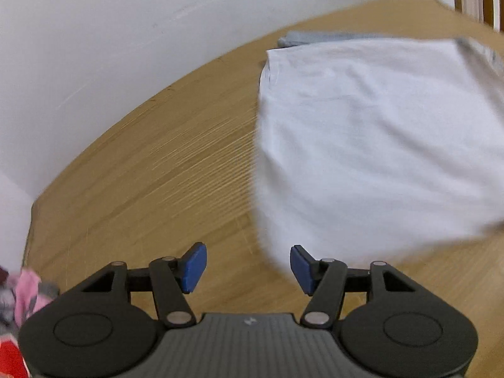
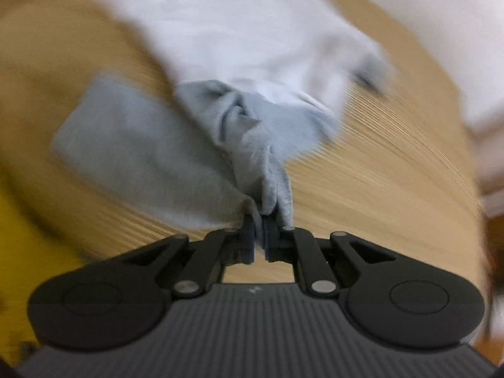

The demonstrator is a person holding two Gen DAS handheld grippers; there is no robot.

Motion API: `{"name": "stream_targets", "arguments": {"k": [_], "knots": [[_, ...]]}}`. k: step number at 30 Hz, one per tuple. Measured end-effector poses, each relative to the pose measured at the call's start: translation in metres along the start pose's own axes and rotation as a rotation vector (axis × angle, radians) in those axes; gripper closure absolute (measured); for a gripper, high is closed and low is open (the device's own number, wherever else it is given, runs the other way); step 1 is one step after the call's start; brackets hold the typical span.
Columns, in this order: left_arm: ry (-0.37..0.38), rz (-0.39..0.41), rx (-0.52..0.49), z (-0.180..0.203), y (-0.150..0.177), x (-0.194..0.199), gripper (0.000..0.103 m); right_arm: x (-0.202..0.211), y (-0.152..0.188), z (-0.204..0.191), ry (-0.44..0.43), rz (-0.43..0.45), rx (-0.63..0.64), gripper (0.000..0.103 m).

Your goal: Fold clothes

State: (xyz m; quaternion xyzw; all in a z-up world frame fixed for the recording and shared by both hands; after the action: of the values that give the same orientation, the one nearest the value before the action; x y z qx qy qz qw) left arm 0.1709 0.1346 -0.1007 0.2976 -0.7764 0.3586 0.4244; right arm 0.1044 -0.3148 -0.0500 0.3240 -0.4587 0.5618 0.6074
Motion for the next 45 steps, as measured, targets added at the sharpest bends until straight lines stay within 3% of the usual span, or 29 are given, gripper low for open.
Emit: {"name": "stream_targets", "arguments": {"k": [3,5,8,12,13,16,21,24,26,27,32,34,38,39,41,43,45], "knots": [[0.016,-0.033,-0.012,0.007,-0.012,-0.013,0.043,-0.007,0.016,0.041,0.19,-0.05,-0.198,0.093],[0.077,-0.026,-0.003,0.014,-0.015,-0.006,0.043,-0.002,0.018,0.051,0.181,-0.029,-0.294,0.091],[0.161,0.02,-0.02,0.031,-0.014,0.02,0.042,0.019,0.01,0.052,0.065,0.072,-0.423,0.08],[0.216,0.096,-0.166,0.078,-0.014,0.045,0.038,0.038,-0.006,0.049,-0.079,0.235,-0.513,0.05],[0.22,0.107,-0.209,0.094,-0.014,0.049,0.036,0.036,-0.017,0.042,-0.099,0.257,-0.494,0.045],[0.151,0.1,-0.305,0.137,-0.016,0.042,0.036,0.011,-0.046,0.036,-0.058,0.242,-0.413,0.045],[0.037,-0.004,-0.262,0.153,-0.01,0.03,0.034,-0.041,-0.089,0.025,-0.084,0.2,-0.334,0.045],[-0.026,-0.083,-0.224,0.146,0.009,0.033,0.034,-0.061,-0.097,0.022,-0.193,0.153,-0.292,0.046],[-0.076,-0.135,-0.206,0.139,0.024,0.037,0.034,-0.064,-0.094,0.01,-0.34,0.131,-0.25,0.045],[-0.104,-0.16,-0.202,0.137,0.031,0.038,0.034,-0.062,-0.091,0.001,-0.414,0.138,-0.217,0.04],[-0.205,-0.306,-0.157,0.147,0.049,0.048,0.035,-0.035,-0.062,-0.059,-0.473,0.205,0.26,0.039],[-0.241,-0.359,-0.15,0.154,0.059,0.053,0.037,-0.03,-0.054,-0.065,-0.512,0.223,0.359,0.039],[-0.26,-0.469,-0.129,0.167,0.083,0.068,0.037,-0.035,-0.059,-0.042,-0.757,0.146,0.356,0.04],[-0.25,-0.5,-0.114,0.169,0.089,0.072,0.036,-0.035,-0.061,-0.035,-0.833,0.109,0.339,0.042],[-0.19,-0.557,-0.043,0.169,0.103,0.083,0.036,-0.032,-0.073,-0.012,-0.911,0.118,0.298,0.041],[-0.145,-0.558,0.053,0.157,0.104,0.093,0.035,-0.032,-0.096,0.019,-0.882,0.197,0.241,0.041],[-0.151,-0.483,0.107,0.141,0.087,0.106,0.035,-0.035,-0.126,0.052,-0.818,0.268,0.169,0.041]]}}
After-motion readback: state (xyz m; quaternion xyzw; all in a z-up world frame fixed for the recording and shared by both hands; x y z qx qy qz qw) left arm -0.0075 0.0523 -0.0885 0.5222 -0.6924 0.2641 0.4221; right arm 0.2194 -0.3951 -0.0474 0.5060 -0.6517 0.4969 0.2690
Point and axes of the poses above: each gripper's, at about its wrist camera, not at the fingertips, and x roughly against the way its jaws point, z to its right, y to its underside, the point moved 8 cm from there along -x, roughly the way its jaws point, and after that the axes turned 14 degrees about -z, right-handed, at the moved point
